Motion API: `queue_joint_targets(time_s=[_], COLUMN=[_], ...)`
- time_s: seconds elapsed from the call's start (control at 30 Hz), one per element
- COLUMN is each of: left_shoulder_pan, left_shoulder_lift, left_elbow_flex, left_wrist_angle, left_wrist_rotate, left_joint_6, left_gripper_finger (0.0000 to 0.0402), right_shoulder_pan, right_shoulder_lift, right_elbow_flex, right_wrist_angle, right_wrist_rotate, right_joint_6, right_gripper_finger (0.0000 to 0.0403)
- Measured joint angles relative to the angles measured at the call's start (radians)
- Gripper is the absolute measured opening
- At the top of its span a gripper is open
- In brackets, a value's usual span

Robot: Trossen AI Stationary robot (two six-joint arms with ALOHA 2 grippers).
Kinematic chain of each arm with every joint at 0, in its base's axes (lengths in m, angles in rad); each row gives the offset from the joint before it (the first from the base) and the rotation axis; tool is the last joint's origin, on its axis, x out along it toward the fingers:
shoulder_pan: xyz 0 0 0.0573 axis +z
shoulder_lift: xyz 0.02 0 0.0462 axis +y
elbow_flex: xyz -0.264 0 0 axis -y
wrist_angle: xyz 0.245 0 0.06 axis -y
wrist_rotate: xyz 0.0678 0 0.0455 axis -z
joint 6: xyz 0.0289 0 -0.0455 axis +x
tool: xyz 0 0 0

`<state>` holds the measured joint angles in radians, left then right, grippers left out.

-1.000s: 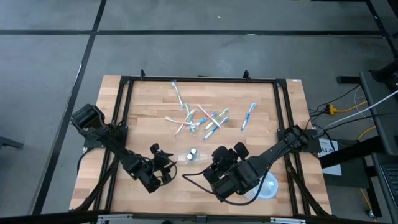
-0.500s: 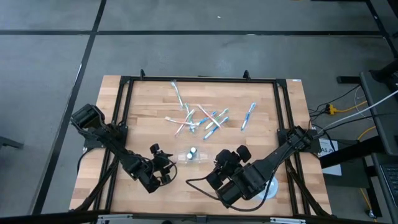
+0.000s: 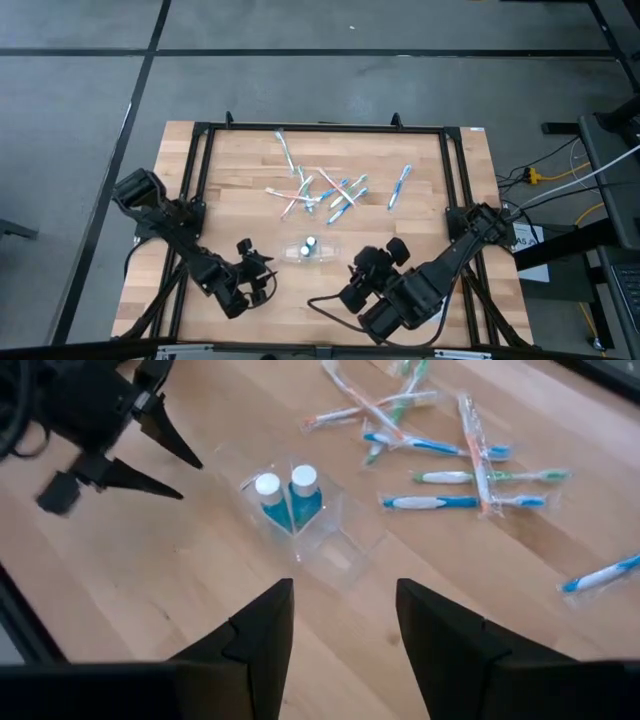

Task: Pick & Place toothbrushing station
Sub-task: Put the blue toothbrush into the transparent organizer

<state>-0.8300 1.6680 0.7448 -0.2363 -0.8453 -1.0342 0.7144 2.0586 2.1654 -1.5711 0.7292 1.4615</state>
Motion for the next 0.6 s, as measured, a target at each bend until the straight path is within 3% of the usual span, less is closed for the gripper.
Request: queue_joint_targets(time_s=[0.2, 0.43, 0.5, 0.6], left_shoulder_pan=[-0.1, -0.151, -0.114, -0.022], left_shoulder_lift=[-0.064, -0.333, -0.43, -0.558], left_elbow_flex=[0.0, 0.0, 0.0, -0.002], left_wrist_angle=[0.023, -0.036, -0.01, 0.105], left_wrist_rotate=[0.018, -0.317, -0.316, -0.202], left_joint_6=[0.09, 0.464, 0.602, 0.834], left_gripper_finger=[0.0184, 0.0184, 0.0184, 0.0184], right_shoulder_pan=[0.04, 0.106, 0.126, 0.149], right_shoulder_lift=[-0.011, -0.133, -0.182, -0.273], right_elbow_flex=[-0.002, -0.001, -0.017, -0.091], right_wrist_angle=[0.0, 0.0, 0.002, 0.001], right_wrist_rotate=[0.038, 0.216, 0.297, 0.389], right_joint_6=[-0.08, -0.275, -0.353, -0.445], right_gripper_finger=[0.0181, 0.0181, 0.0181, 0.0181])
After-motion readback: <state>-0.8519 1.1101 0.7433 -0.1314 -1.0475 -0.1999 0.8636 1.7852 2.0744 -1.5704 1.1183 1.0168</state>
